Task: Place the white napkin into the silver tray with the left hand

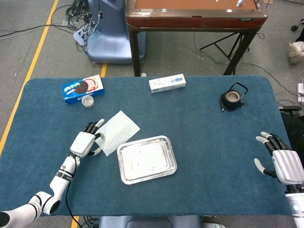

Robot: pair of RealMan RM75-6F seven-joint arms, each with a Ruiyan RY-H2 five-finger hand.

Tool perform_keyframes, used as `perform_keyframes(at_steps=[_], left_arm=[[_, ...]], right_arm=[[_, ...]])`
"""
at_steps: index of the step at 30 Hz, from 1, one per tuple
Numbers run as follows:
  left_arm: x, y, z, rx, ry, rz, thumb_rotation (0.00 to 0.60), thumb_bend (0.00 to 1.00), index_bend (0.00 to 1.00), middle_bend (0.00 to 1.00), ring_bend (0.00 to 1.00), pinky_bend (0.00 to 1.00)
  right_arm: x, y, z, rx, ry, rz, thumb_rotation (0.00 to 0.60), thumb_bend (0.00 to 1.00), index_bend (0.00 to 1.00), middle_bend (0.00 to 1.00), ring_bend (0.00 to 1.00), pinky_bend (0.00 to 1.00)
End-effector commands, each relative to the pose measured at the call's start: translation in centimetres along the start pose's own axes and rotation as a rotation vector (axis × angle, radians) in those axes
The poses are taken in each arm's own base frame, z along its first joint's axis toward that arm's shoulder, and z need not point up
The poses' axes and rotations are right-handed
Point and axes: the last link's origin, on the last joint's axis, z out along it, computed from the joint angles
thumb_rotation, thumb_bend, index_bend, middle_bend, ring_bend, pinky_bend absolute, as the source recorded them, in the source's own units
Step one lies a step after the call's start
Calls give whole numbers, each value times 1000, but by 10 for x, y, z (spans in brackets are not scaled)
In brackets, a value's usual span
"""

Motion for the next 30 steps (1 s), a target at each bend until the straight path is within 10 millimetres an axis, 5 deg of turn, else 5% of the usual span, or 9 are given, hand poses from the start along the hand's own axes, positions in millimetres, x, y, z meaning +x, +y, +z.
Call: perform_keyframes(at_steps=[1, 30], left_arm=[[-1, 0, 0, 1, 1, -8, 600, 288, 449, 0, 0, 47], [-1, 0, -2, 9, 9, -89, 600, 339, 521, 0, 0, 62]], right_arm=[[0, 0, 0, 1, 1, 0, 600, 341, 225, 168, 109, 309], [-1, -1, 0, 2, -4, -1, 600, 341, 225, 168, 109, 309]])
